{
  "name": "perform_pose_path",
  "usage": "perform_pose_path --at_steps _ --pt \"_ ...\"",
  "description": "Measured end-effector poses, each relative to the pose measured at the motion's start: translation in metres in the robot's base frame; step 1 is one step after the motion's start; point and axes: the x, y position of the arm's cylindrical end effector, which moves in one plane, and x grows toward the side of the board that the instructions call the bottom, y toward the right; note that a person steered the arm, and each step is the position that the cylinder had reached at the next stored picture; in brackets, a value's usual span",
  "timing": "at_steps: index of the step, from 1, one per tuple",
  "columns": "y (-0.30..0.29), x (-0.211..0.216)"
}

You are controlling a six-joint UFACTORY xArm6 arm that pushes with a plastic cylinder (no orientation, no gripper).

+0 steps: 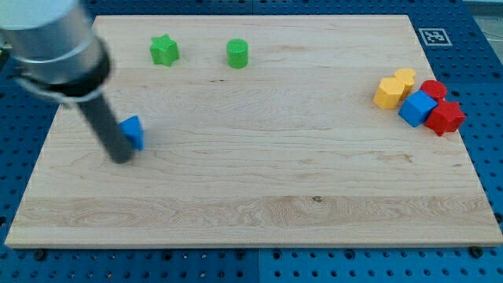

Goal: Move arm to the left of the triangle

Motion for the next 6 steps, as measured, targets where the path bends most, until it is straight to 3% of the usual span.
perform_pose_path --at_steps 1,2,3,4,6 --pt "0.083 -0.040" --pt "0.112 -0.048" --pt "0.097 -0.002" --pt "0.053 0.041" --pt "-0.097 0.029"
